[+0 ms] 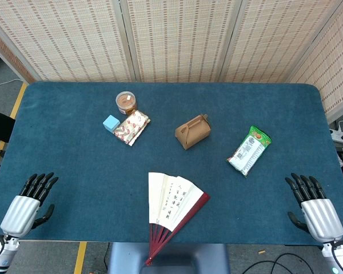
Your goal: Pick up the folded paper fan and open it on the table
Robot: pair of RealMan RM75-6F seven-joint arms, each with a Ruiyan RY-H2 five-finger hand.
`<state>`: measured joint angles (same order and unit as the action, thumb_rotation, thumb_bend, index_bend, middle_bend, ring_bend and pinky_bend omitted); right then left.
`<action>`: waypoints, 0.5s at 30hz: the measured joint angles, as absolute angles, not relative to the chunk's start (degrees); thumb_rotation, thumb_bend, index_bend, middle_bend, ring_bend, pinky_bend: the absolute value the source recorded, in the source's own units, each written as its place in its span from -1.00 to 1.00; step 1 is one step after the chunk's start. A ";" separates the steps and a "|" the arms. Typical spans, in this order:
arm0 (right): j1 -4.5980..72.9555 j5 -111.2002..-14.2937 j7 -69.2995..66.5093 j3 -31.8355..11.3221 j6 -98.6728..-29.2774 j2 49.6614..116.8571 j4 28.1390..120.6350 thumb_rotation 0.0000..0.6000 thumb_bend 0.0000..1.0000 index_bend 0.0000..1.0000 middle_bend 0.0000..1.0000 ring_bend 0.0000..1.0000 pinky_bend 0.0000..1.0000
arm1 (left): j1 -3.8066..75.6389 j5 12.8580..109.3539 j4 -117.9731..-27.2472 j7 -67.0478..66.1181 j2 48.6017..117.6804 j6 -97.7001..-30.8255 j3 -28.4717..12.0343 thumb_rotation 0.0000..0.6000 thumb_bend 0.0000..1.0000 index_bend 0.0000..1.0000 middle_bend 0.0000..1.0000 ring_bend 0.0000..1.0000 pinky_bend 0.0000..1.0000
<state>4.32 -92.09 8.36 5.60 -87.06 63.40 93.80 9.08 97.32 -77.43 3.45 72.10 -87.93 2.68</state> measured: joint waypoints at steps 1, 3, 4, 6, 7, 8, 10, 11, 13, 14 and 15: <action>4.40 -92.23 8.33 5.59 -86.75 63.59 93.62 1.00 -0.57 -1.00 -1.00 -1.00 -1.00 | 9.10 97.33 -77.48 3.39 72.02 -87.94 2.67 1.00 -0.09 -0.98 -1.00 -1.00 -0.94; 4.66 -92.86 8.26 5.59 -86.06 64.20 93.16 1.00 -0.57 -1.00 -1.00 -1.00 -1.00 | 9.18 97.46 -77.90 3.24 71.93 -87.93 2.69 1.00 -0.09 -0.98 -1.00 -1.00 -0.94; 4.82 -93.36 8.39 5.54 -85.99 64.61 92.81 1.00 -0.57 -1.00 -1.00 -1.00 -1.00 | 9.25 97.48 -78.04 3.15 71.92 -87.78 2.70 1.00 -0.09 -0.98 -1.00 -1.00 -0.94; 5.45 -95.14 8.64 5.43 -85.78 66.10 91.64 1.00 -0.57 -1.00 -1.00 -1.00 -1.00 | 9.37 97.15 -78.17 3.30 71.87 -87.39 2.63 1.00 -0.09 -0.98 -1.00 -1.00 -0.94; 5.93 -96.14 8.65 5.39 -85.50 66.94 91.20 1.00 -0.57 -1.00 -1.00 -1.00 -1.00 | 9.39 97.01 -78.21 3.41 71.81 -87.30 2.60 1.00 -0.09 -0.98 -1.00 -1.00 -0.94; 6.85 -97.60 8.67 5.33 -84.79 68.10 90.79 1.00 -0.57 -0.99 -1.00 -1.00 -1.00 | 9.39 96.91 -78.24 3.61 71.75 -87.25 2.58 1.00 -0.09 -0.98 -1.00 -1.00 -0.94; 8.56 -99.38 8.92 5.23 -82.94 69.46 90.68 1.00 -0.57 -0.95 -1.00 -1.00 -1.00 | 9.44 96.64 -78.33 4.33 71.56 -87.05 2.52 1.00 -0.09 -0.98 -1.00 -1.00 -0.94; 9.79 -100.15 9.39 5.14 -81.23 70.20 90.96 1.00 -0.57 -0.91 -1.00 -1.00 -1.00 | 9.50 96.53 -78.36 4.66 71.46 -86.95 2.48 1.00 -0.09 -0.98 -1.00 -1.00 -0.94; 11.73 -101.08 10.53 4.97 -78.14 71.31 91.77 1.00 -0.57 -0.86 -1.00 -1.00 -1.00 | 9.69 96.28 -78.39 5.02 71.33 -86.60 2.35 1.00 -0.09 -0.98 -1.00 -1.00 -0.94; 13.09 -101.57 11.62 4.80 -75.82 72.13 92.50 1.00 -0.57 -0.83 -1.00 -1.00 -1.00 | 9.77 96.21 -78.38 5.06 71.31 -86.46 2.31 1.00 -0.09 -0.98 -1.00 -1.00 -0.94; 14.12 -101.86 12.58 4.66 -73.99 72.81 93.06 1.00 -0.57 -0.80 -1.00 -1.00 -1.00 | 9.85 96.08 -78.35 5.12 71.30 -86.32 2.24 1.00 -0.09 -0.98 -1.00 -1.00 -0.94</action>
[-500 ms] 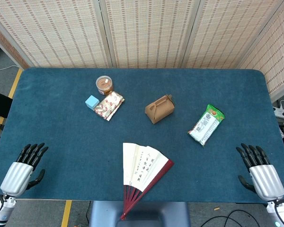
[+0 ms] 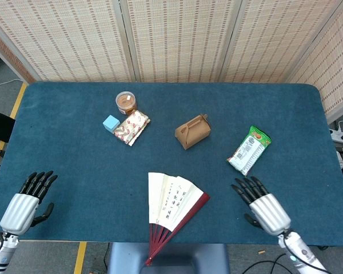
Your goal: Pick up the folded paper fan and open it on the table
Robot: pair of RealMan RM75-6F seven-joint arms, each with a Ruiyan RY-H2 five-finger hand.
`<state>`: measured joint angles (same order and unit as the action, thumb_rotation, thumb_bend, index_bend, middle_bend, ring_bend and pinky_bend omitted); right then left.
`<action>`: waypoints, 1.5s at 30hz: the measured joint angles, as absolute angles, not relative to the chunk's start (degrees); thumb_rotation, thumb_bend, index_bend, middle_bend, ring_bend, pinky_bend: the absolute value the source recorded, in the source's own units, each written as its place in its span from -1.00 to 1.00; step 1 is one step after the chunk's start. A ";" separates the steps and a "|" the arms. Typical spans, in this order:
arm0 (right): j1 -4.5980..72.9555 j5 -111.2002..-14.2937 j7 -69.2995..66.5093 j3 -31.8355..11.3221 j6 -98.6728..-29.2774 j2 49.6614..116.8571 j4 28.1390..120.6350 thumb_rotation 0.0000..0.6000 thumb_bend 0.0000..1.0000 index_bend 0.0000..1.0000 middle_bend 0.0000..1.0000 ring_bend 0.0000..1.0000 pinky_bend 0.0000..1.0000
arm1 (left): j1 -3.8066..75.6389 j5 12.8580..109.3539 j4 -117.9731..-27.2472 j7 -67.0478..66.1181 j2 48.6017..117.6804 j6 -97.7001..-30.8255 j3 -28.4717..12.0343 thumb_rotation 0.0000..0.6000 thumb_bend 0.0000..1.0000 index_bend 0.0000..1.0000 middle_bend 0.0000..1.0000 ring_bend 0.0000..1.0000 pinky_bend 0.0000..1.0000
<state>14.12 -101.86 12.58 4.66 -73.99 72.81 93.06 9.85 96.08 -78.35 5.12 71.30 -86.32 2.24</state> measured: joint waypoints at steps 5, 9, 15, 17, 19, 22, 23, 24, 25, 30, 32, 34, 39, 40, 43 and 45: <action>19.48 -102.28 19.95 3.56 -63.96 78.71 95.69 1.00 -0.57 -0.61 -1.00 -1.00 -1.00 | 10.03 95.22 -78.26 5.64 71.25 -85.50 2.04 1.00 -0.09 -0.98 -1.00 -1.00 -0.94; 21.61 -102.34 23.33 3.01 -61.17 84.83 95.57 1.00 -0.57 -0.44 -1.00 -1.00 -1.00 | 9.85 94.31 -79.08 5.66 71.17 -85.42 1.73 1.00 -0.09 -0.97 -1.00 -1.00 -0.94; 22.44 -102.05 25.34 2.81 -60.79 93.16 90.17 1.00 -0.57 -0.32 -1.00 -1.00 -1.00 | 9.60 94.19 -79.62 6.21 70.57 -85.62 1.78 1.00 -0.09 -0.96 -1.00 -1.00 -0.94; 22.44 -102.20 25.50 3.07 -61.24 95.15 87.50 1.00 -0.57 -0.30 -1.00 -1.00 -1.00 | 9.45 94.42 -79.62 6.51 70.44 -85.90 1.94 1.00 -0.09 -0.96 -1.00 -1.00 -0.94; 22.40 -102.47 25.42 3.36 -61.85 96.59 85.11 1.00 -0.57 -0.28 -1.00 -1.00 -1.00 | 9.35 94.51 -79.54 6.57 70.36 -85.94 2.06 1.00 -0.09 -0.96 -1.00 -1.00 -0.94; 22.28 -102.71 24.59 3.71 -63.12 99.04 81.13 1.00 -0.57 -0.24 -1.00 -1.00 -1.00 | 9.29 94.37 -79.53 6.32 70.37 -85.76 2.10 1.00 -0.09 -0.96 -1.00 -1.00 -0.94; 22.24 -102.73 24.03 3.78 -63.68 100.03 79.77 1.00 -0.57 -0.24 -1.00 -1.00 -1.00 | 9.27 94.33 -79.57 6.26 70.37 -85.71 2.12 1.00 -0.09 -0.96 -1.00 -1.00 -0.94; 22.22 -102.74 23.64 3.81 -64.06 100.67 78.88 1.00 -0.57 -0.23 -1.00 -1.00 -1.00 | 9.34 94.23 -79.58 6.27 70.38 -85.59 2.05 1.00 -0.09 -0.96 -1.00 -1.00 -0.94; 22.22 -102.73 23.33 3.83 -64.35 101.22 78.09 1.00 -0.57 -0.22 -1.00 -1.00 -1.00 | 9.45 94.12 -79.56 6.28 70.39 -85.38 1.95 1.00 -0.09 -0.96 -1.00 -1.00 -0.94; 22.48 -102.39 22.20 3.85 -64.91 103.89 74.24 1.00 -0.57 -0.19 -1.00 -1.00 -1.00 | 9.62 93.77 -79.21 5.91 70.53 -85.13 1.63 1.00 -0.09 -0.96 -1.00 -1.00 -0.94; 22.60 -102.16 21.69 3.80 -65.09 105.12 72.61 1.00 -0.57 -0.18 -1.00 -1.00 -1.00 | 9.54 93.77 -79.17 5.54 70.65 -85.26 1.63 1.00 -0.09 -0.96 -1.00 -1.00 -0.94; 22.67 -102.01 21.23 3.73 -65.40 106.22 71.18 1.00 -0.57 -0.15 -1.00 -1.00 -1.00 | 9.46 93.68 -79.03 5.22 70.81 -85.40 1.53 1.00 -0.09 -0.96 -1.00 -1.00 -0.94; 23.12 -101.47 20.09 3.40 -65.90 109.44 67.07 1.00 -0.57 -0.08 -1.00 -1.00 -1.00 | 9.51 93.27 -78.55 4.93 71.08 -85.12 1.31 1.00 -0.09 -0.96 -1.00 -1.00 -0.94; 23.24 -101.36 19.90 3.30 -65.95 109.97 66.50 1.00 -0.57 -0.07 -1.00 -1.00 -1.00 | 9.51 93.24 -78.51 4.88 71.11 -85.11 1.28 1.00 -0.09 -0.96 -1.00 -1.00 -0.94; 23.50 -101.19 19.55 3.11 -66.13 110.48 65.99 1.00 -0.55 0.05 -0.96 -1.00 -1.00 | 9.51 93.19 -78.44 4.78 71.17 -85.19 1.20 1.00 -0.09 -0.95 -1.00 -1.00 -0.94; 23.81 -101.47 19.40 2.92 -66.67 111.04 65.42 1.00 -0.42 0.14 -0.91 -1.00 -1.00 | 9.45 93.13 -78.39 4.74 71.13 -85.43 1.07 1.00 -0.09 -0.96 -1.00 -1.00 -0.94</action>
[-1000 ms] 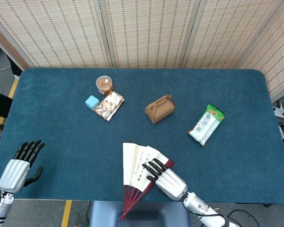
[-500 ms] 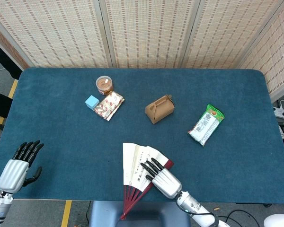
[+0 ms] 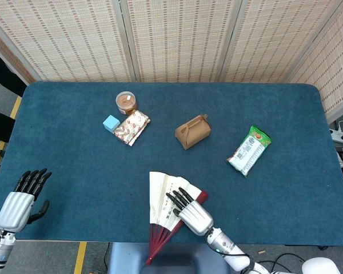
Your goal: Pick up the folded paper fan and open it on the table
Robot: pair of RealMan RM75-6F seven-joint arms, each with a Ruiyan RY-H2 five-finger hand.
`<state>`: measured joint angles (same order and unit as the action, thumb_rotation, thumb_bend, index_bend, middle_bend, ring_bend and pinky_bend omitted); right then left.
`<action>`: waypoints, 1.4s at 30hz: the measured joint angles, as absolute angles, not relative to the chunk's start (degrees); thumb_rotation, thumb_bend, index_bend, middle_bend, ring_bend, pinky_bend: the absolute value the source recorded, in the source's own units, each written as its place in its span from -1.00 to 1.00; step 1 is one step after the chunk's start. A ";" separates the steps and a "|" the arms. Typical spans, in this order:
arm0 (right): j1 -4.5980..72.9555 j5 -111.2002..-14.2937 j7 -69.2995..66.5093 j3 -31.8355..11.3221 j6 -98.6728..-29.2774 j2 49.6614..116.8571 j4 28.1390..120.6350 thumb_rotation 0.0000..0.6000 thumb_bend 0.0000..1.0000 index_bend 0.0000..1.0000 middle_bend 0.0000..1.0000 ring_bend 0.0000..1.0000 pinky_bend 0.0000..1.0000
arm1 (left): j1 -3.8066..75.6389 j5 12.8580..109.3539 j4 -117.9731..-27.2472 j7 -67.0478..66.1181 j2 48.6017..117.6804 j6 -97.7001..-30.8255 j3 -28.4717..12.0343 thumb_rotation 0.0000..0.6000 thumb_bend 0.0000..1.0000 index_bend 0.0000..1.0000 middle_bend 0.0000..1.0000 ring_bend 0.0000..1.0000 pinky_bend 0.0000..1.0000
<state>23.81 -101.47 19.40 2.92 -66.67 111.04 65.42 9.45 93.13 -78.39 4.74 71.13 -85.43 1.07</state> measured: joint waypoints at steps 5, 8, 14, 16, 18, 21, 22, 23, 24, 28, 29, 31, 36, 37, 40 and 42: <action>24.70 -103.15 18.23 2.44 -70.50 112.17 64.35 1.00 -0.13 0.29 -0.81 -1.00 -1.00 | 9.23 93.13 -78.83 4.66 70.99 -85.70 1.09 1.00 -0.09 -0.95 -1.00 -1.00 -0.94; 25.25 -103.96 17.84 1.81 -72.70 111.26 66.20 1.00 0.00 0.36 -0.77 -1.00 -1.00 | 9.22 92.99 -78.94 4.78 70.85 -85.51 1.12 1.00 -0.09 -0.95 -1.00 -1.00 -0.94; 26.80 -104.14 20.42 -0.71 -73.29 107.37 73.78 1.00 0.17 0.38 -0.76 -1.00 -1.00 | 9.16 93.14 -79.56 4.05 70.90 -85.53 1.19 1.00 -0.09 -0.95 -1.00 -1.00 -0.94; 27.43 -103.90 21.81 -1.91 -73.06 106.03 76.72 1.00 0.19 0.39 -0.76 -1.00 -1.00 | 9.26 93.08 -79.39 4.18 70.94 -85.33 1.17 1.00 -0.09 -0.95 -1.00 -1.00 -0.94; 28.36 -103.29 23.76 -3.63 -72.32 104.48 80.45 1.00 0.20 0.40 -0.76 -1.00 -1.00 | 9.41 93.11 -79.27 4.86 70.91 -84.95 1.26 1.00 -0.09 -0.92 -1.00 -1.00 -0.94; 29.99 -101.16 26.55 -6.51 -69.80 102.39 86.14 1.00 0.21 0.41 -0.76 -1.00 -1.00 | 9.80 93.27 -79.29 7.48 70.61 -83.90 1.69 1.00 -0.06 -0.75 -1.00 -1.00 -0.94; 30.54 -100.16 27.39 -7.44 -68.66 101.76 87.89 1.00 0.21 0.41 -0.76 -1.00 -1.00 | 9.99 93.33 -79.25 8.82 70.48 -83.42 1.85 1.00 -0.05 -0.71 -1.00 -1.00 -0.94; 31.32 -98.63 28.64 -8.75 -67.02 100.91 90.20 1.00 0.21 0.41 -0.76 -1.00 -1.00 | 10.21 93.39 -79.14 10.42 70.36 -82.95 2.01 1.00 -0.05 -0.68 -1.00 -1.00 -0.94; 31.93 -97.39 29.70 -9.80 -65.84 100.30 91.89 1.00 0.21 0.42 -0.76 -1.00 -1.00 | 10.53 93.49 -78.82 12.86 70.27 -82.32 2.21 1.00 -0.05 -0.67 -1.00 -1.00 -0.94; 34.45 -91.48 34.01 -14.69 -62.32 98.56 97.84 1.00 0.21 0.47 -0.73 -1.00 -1.00 | 11.77 93.93 -76.65 22.01 70.61 -80.19 2.86 1.00 -0.05 -0.67 -1.00 -1.00 -0.94; 35.14 -89.69 34.81 -16.22 -61.80 98.44 99.12 1.00 0.21 0.48 -0.72 -1.00 -1.00 | 12.12 94.02 -76.05 24.25 70.81 -79.55 3.04 1.00 -0.05 -0.68 -1.00 -1.00 -0.94; 35.99 -86.98 35.30 -18.02 -61.33 98.59 100.53 1.00 0.21 0.50 -0.71 -1.00 -1.00 | 13.02 94.16 -74.69 29.79 71.34 -77.87 3.45 1.00 -0.07 -0.70 -1.00 -1.00 -0.94; 38.29 -79.17 36.39 -21.34 -60.51 99.55 104.07 1.00 0.21 0.50 -0.71 -1.00 -1.00 | 15.61 95.09 -70.73 42.51 73.37 -75.09 4.13 1.00 -0.10 -0.78 -1.00 -1.00 -0.94; 38.75 -77.89 36.70 -21.91 -60.46 99.71 104.67 1.00 0.21 0.50 -0.71 -1.00 -1.00 | 16.06 95.30 -70.13 44.24 73.80 -74.96 4.16 1.00 -0.09 -0.80 -1.00 -1.00 -0.94; 40.40 -73.94 37.85 -23.88 -60.55 100.24 106.61 1.00 0.21 0.50 -0.71 -1.00 -1.00 | 17.69 95.79 -68.19 48.45 75.21 -74.40 4.16 1.00 -0.10 -0.82 -1.00 -1.00 -0.94; 41.77 -71.50 38.91 -25.38 -60.99 100.65 107.77 1.00 0.21 0.50 -0.71 -1.00 -1.00 | 18.45 95.83 -67.52 50.08 75.87 -73.83 4.19 1.00 -0.10 -0.83 -1.00 -1.00 -0.95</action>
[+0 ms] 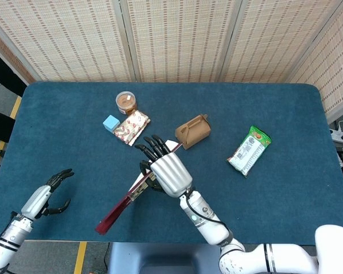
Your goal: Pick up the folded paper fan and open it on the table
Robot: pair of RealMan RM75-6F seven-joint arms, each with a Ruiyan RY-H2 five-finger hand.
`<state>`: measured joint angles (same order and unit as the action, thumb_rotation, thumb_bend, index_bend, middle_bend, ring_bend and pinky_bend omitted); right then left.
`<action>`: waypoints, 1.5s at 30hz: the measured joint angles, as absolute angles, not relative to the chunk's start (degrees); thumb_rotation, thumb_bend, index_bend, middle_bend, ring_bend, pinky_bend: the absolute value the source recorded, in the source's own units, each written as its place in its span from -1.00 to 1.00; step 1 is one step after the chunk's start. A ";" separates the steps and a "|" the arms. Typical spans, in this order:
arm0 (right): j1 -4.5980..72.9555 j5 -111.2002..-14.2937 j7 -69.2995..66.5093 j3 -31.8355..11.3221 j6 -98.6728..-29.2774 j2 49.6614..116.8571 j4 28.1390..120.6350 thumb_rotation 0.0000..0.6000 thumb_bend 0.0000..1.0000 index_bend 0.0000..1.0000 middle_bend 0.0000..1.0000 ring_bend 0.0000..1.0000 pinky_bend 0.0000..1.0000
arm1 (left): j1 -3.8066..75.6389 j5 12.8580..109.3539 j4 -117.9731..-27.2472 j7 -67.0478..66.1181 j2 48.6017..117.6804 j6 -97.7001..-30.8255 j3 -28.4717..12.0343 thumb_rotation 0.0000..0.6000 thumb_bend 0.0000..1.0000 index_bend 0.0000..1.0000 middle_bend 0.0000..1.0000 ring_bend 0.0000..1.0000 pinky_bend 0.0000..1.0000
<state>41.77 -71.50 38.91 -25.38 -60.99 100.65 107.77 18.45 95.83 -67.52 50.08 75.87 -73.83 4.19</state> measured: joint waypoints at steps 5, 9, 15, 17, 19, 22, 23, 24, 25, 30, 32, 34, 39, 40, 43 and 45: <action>45.49 -66.65 42.13 -29.11 -63.39 102.25 108.37 1.00 0.21 0.50 -0.71 -1.00 -1.00 | 18.95 96.47 -68.36 54.34 75.77 -73.70 5.07 1.00 -0.10 -0.83 -1.00 -1.00 -0.95; 48.17 -62.33 43.83 -32.01 -65.11 103.68 107.08 1.00 0.21 0.50 -0.71 -1.00 -1.00 | 18.86 97.70 -69.74 56.95 75.36 -75.58 6.09 1.00 -0.11 -0.86 -1.00 -1.00 -0.95; 53.01 -56.45 44.88 -35.29 -68.07 105.59 104.33 1.00 0.21 0.50 -0.71 -1.00 -1.00 | 18.76 97.31 -73.37 59.88 75.24 -77.35 5.68 1.00 -0.17 -1.00 -1.00 -1.00 -0.96; 54.14 -55.79 44.30 -35.78 -69.18 106.27 103.77 1.00 0.21 0.50 -0.71 -1.00 -1.00 | 18.91 97.05 -75.23 60.26 75.33 -77.55 5.35 1.00 -0.18 -1.00 -1.00 -1.00 -0.96; 54.98 -55.11 43.63 -36.07 -69.86 106.72 103.51 1.00 0.21 0.50 -0.71 -1.00 -1.00 | 19.20 96.27 -76.33 59.45 75.98 -77.38 4.61 1.00 -0.19 -1.00 -1.00 -1.00 -0.96; 56.20 -54.64 43.43 -36.21 -70.80 107.15 103.06 1.00 0.21 0.50 -0.71 -1.00 -1.00 | 19.58 94.59 -76.03 56.46 77.98 -76.74 3.33 1.00 -0.19 -1.00 -1.00 -1.00 -0.97; 56.77 -54.59 43.42 -36.20 -71.31 107.38 102.74 1.00 0.21 0.50 -0.71 -1.00 -1.00 | 19.66 94.20 -76.20 55.61 78.56 -76.59 3.08 1.00 -0.18 -1.00 -1.00 -1.00 -0.97; 57.20 -54.56 43.42 -36.18 -71.71 107.58 102.45 1.00 0.21 0.50 -0.71 -1.00 -1.00 | 19.73 93.92 -76.80 54.88 79.08 -76.48 2.86 1.00 -0.18 -1.00 -1.00 -1.00 -0.97; 57.63 -54.45 43.42 -36.18 -72.04 107.80 102.15 1.00 0.21 0.50 -0.71 -1.00 -1.00 | 19.76 93.80 -77.36 54.56 79.37 -76.48 2.73 1.00 -0.18 -1.00 -1.00 -1.00 -0.97; 60.12 -53.08 43.35 -36.55 -73.71 109.48 100.24 1.00 0.21 0.51 -0.71 -1.00 -1.00 | 19.41 92.36 -80.64 50.70 81.81 -77.40 1.32 1.00 -0.19 -1.00 -1.00 -1.00 -0.97; 61.00 -52.84 43.16 -36.43 -74.65 110.31 99.50 1.00 0.21 0.51 -0.71 -1.00 -1.00 | 19.08 91.33 -81.73 48.54 83.14 -78.11 0.40 1.00 -0.19 -1.00 -1.00 -1.00 -0.96; 61.57 -52.72 42.99 -36.21 -75.33 110.90 98.89 1.00 0.21 0.51 -0.71 -1.00 -1.00 | 18.72 89.74 -82.87 46.14 84.92 -78.78 -0.85 1.00 -0.19 -0.99 -1.00 -1.00 -0.96; 62.65 -52.07 41.83 -36.00 -76.49 112.11 97.84 1.00 0.21 0.51 -0.71 -1.00 -1.00 | 18.37 86.20 -84.53 42.26 88.59 -79.26 -3.67 1.00 -0.19 -0.86 -1.00 -1.00 -0.97; 62.84 -51.96 41.69 -35.92 -76.62 112.25 97.70 1.00 0.21 0.51 -0.71 -1.00 -1.00 | 18.42 85.80 -84.47 41.41 89.26 -79.26 -4.11 1.00 -0.19 -0.80 -1.00 -1.00 -0.97; 63.23 -51.99 41.41 -35.59 -77.02 112.46 97.43 1.00 0.21 0.51 -0.71 -1.00 -1.00 | 18.71 84.06 -84.14 38.94 91.55 -78.97 -5.72 1.00 -0.20 -0.46 -1.00 -1.00 -0.97; 63.45 -52.13 41.14 -35.39 -77.19 112.42 97.36 1.00 0.21 0.51 -0.71 -1.00 -1.00 | 18.86 83.33 -83.64 37.44 92.70 -78.95 -6.51 1.00 -0.18 -0.17 -1.00 -1.00 -0.97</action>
